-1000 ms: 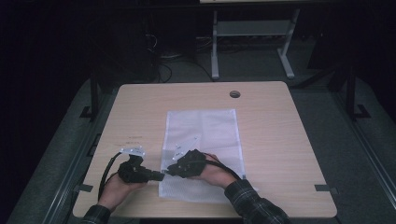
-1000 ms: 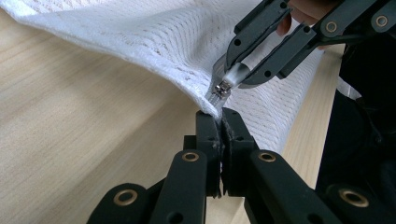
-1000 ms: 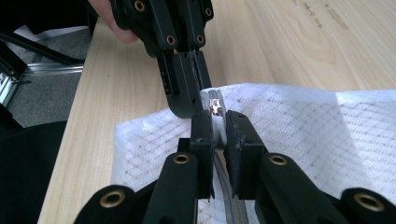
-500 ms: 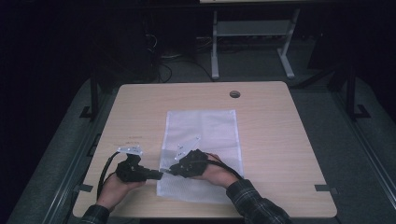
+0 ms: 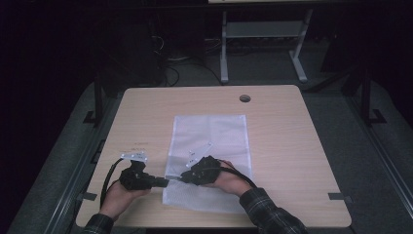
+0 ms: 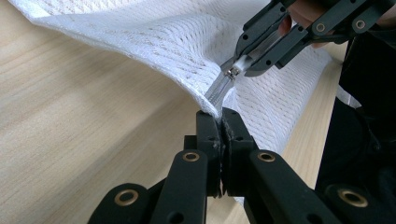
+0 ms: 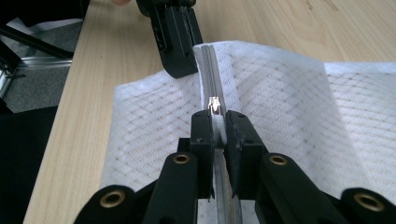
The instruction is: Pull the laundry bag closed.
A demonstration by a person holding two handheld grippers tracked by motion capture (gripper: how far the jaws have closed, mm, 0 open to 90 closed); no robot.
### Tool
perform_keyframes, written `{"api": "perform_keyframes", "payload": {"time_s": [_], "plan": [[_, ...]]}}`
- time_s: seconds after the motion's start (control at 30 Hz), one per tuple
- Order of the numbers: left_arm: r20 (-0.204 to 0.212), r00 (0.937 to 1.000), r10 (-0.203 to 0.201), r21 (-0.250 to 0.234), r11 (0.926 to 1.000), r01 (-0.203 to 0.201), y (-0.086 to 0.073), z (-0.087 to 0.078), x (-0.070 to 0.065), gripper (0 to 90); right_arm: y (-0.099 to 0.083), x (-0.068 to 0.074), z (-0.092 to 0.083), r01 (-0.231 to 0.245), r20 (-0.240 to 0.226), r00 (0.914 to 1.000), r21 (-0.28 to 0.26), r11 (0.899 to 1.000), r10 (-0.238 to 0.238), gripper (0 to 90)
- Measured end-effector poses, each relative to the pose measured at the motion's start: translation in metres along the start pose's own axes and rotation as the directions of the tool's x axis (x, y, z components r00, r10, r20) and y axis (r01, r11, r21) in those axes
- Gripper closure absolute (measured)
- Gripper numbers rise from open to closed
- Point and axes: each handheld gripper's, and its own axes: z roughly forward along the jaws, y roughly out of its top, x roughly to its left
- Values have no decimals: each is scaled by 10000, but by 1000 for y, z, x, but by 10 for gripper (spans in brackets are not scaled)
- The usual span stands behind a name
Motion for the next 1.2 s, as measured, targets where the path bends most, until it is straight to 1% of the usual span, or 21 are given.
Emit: {"api": "perform_keyframes", "payload": {"time_s": [0.3,0.6,0.63,0.73,0.83,1.2], "plan": [[-42,10000,-66,-15,10000,66,-1,-1,0,875,-5,-1,-5,-55,56,10000,16,10000,55,812],[-84,10000,-12,61,10000,13,-1,-1,1,875,-10,-2,-9,-41,83,10000,-7,10000,41,812],[-86,10000,-8,66,10000,8,-1,-2,1,875,-11,-1,-10,-97,87,9999,30,9999,96,813],[-67,9999,-82,29,10000,83,-2,-2,1,875,-13,-2,-11,-79,134,9999,38,10000,78,813],[-80,10000,-33,62,10000,34,-1,-2,1,876,-14,-2,-13,-112,110,9999,21,9999,111,812],[-75,9999,-133,20,9999,133,-2,-3,1,875,-20,-3,-21,-129,176,9998,120,9998,127,812]]}}
